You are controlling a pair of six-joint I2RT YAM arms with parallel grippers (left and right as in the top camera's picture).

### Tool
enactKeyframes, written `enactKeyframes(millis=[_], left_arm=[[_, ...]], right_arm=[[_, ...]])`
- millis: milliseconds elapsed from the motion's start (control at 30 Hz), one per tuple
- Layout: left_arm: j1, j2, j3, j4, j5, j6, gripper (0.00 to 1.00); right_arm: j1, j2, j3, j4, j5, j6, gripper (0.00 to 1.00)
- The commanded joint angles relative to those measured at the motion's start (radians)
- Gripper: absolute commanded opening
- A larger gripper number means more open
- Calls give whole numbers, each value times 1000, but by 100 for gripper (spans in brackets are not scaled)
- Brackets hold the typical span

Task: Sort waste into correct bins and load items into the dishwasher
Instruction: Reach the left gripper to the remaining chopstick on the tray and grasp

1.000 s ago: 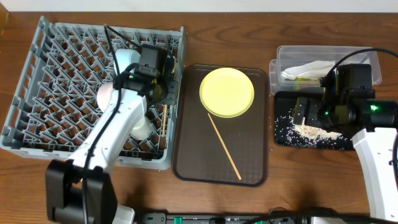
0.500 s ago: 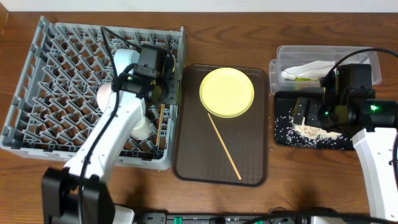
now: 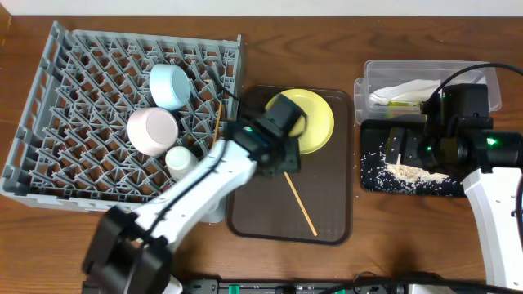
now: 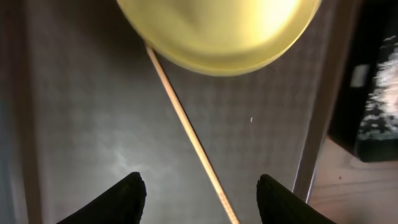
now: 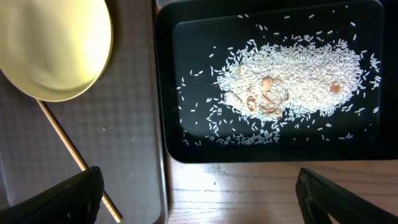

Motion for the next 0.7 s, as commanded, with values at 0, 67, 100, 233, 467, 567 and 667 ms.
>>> enactKeyframes(millis=[0, 67, 100, 233, 467, 567, 667], left_arm=[[-66, 92, 2, -6, -43, -215, 61], [-92, 136, 2, -6, -43, -236, 61], [-102, 156, 2, -6, -45, -241, 61], [-124, 237, 2, 8, -47, -248, 61], [-132, 323, 2, 10, -43, -248, 61], [-132, 339, 2, 9, -43, -248, 53], [-132, 344, 2, 8, -39, -248, 33]], right_arm=[[-16, -8, 16, -3, 9, 10, 96], [-16, -8, 16, -5, 8, 10, 96], [-16, -8, 16, -5, 9, 10, 96], [-16, -8, 16, -5, 9, 10, 97], [-16, -8, 16, -5, 8, 10, 97], [-16, -8, 16, -5, 9, 10, 97], [-16, -8, 16, -5, 9, 10, 97]])
